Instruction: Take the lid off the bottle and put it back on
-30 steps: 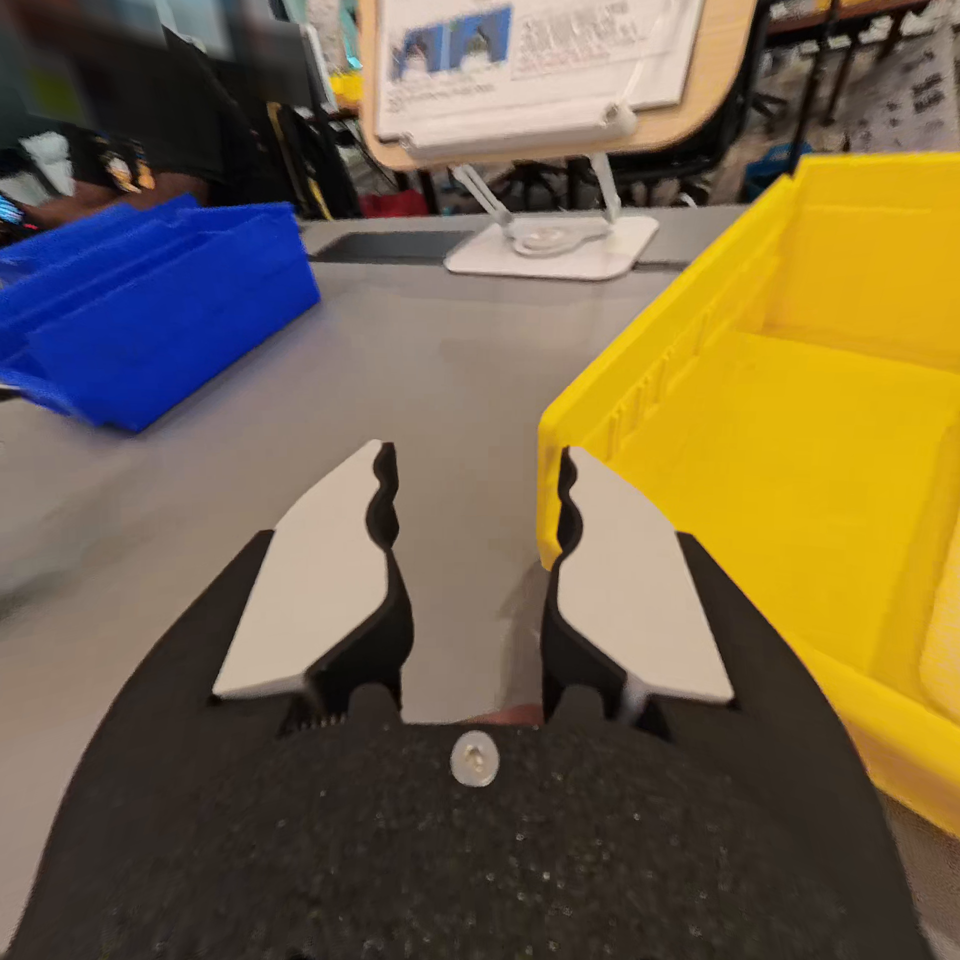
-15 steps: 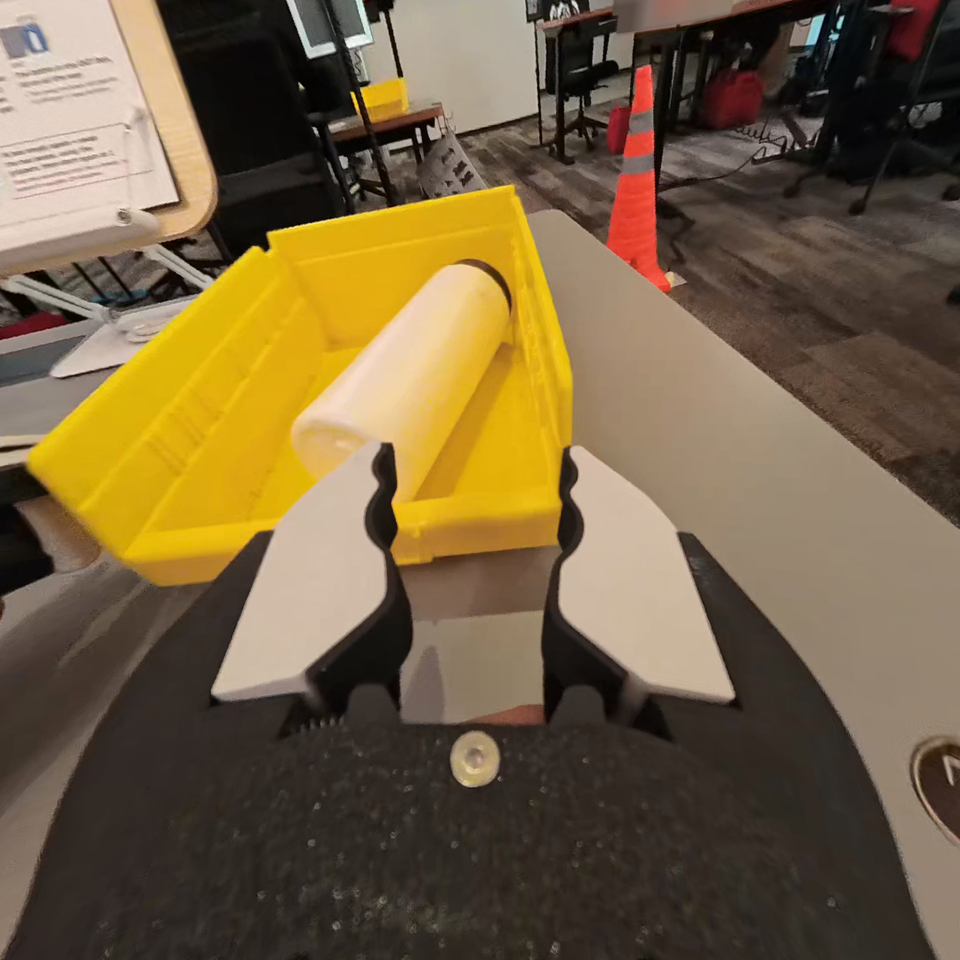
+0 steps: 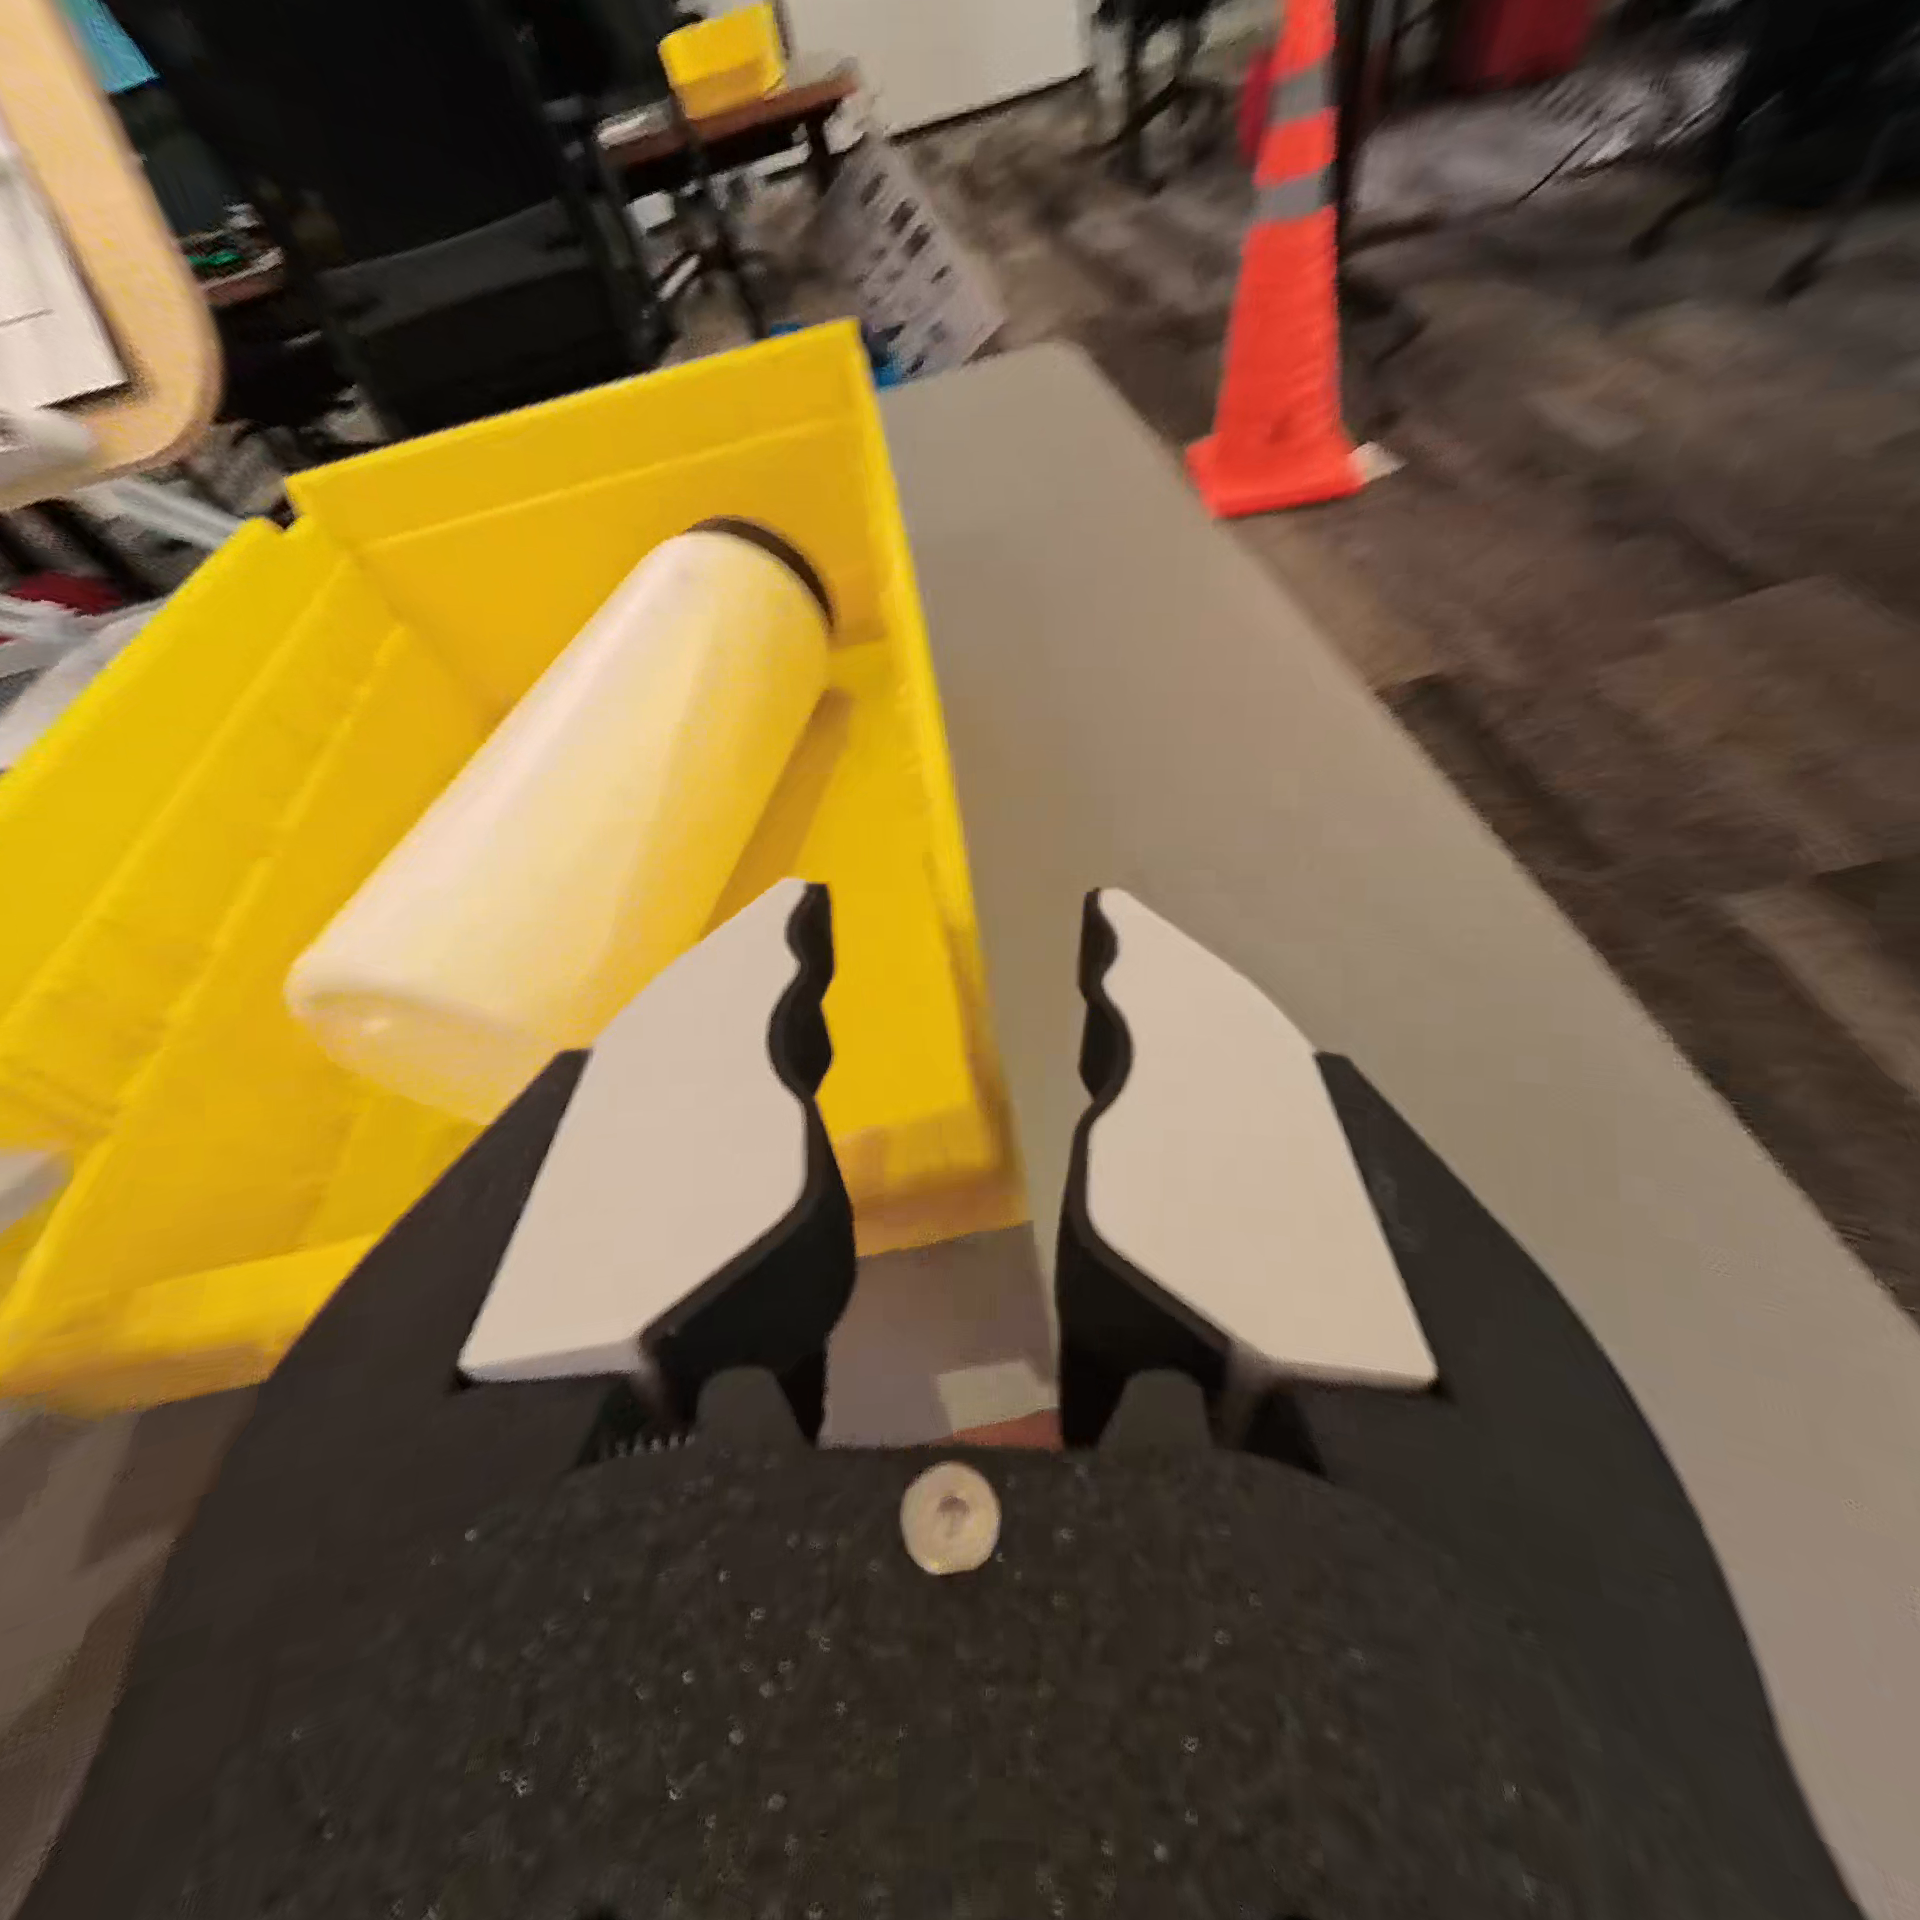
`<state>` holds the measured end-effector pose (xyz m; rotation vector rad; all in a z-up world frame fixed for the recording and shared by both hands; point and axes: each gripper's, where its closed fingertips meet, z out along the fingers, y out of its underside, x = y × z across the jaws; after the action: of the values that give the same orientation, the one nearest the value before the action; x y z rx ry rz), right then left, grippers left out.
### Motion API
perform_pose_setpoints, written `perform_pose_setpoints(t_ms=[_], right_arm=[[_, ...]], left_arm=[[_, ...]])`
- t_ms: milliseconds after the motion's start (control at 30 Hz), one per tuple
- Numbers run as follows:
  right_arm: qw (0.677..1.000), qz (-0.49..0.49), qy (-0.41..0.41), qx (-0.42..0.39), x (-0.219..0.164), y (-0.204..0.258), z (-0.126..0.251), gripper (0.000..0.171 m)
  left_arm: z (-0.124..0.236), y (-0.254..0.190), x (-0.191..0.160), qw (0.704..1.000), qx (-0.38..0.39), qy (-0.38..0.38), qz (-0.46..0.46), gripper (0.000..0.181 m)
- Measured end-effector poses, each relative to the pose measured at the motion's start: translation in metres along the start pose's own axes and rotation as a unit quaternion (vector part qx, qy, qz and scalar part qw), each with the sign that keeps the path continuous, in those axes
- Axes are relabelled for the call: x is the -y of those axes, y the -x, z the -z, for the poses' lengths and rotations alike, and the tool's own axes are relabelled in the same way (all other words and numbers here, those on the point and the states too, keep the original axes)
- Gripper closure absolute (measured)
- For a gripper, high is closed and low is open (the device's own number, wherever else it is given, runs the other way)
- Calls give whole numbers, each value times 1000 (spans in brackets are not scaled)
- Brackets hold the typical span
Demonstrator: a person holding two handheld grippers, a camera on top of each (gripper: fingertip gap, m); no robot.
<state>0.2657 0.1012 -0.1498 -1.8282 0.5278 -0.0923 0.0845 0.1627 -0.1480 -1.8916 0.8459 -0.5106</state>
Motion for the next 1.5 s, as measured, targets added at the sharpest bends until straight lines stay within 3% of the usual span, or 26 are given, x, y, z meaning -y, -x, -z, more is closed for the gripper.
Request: perform_pose_setpoints(t_ms=[33,67,100,300,400,567,767,867,933,1000,1100,1200,1267,1400,1500], right_arm=[[1000,3,8,15,-2,7,-2,144],[1000,9,9,12,-2,9,-1,163],[1000,24,15,10,-2,12,0,168],[997,72,-11,-9,10,64,19,168],[998,47,-27,34,8,110,30,168],[990,101,-56,79,3,210,42,168],[988,129,-46,75,-38,321,29,168],[985,134,21,106,-77,353,16,167],[978,143,16,150,-86,369,16,165],[967,193,13,167,-87,373,21,163],[957,212,-24,195,-71,369,38,145],[934,256,-50,244,-69,359,62,144],[929,251,-67,262,-67,354,71,144],[930,205,-46,301,-70,362,75,144],[925,226,-45,302,-75,367,77,146]], left_arm=[[-5,6,2,1000,13,1,-4,158],[-7,15,3,999,41,6,-4,165],[-8,21,3,999,51,12,-5,168],[27,67,10,997,69,-6,38,176],[61,104,11,996,78,-27,30,175],[127,185,-4,988,142,-52,17,177],[178,282,-46,975,209,-48,50,178],[180,318,-63,974,223,-15,42,178],[178,331,-73,977,210,-16,33,177],[179,332,-74,984,162,-27,70,174],[197,316,-53,990,86,-81,73,120],[243,337,-36,976,125,-169,57,123],[277,377,-35,959,193,-191,81,126],[326,479,-77,927,340,-106,115,115],[327,529,-137,925,344,-3,162,98]])
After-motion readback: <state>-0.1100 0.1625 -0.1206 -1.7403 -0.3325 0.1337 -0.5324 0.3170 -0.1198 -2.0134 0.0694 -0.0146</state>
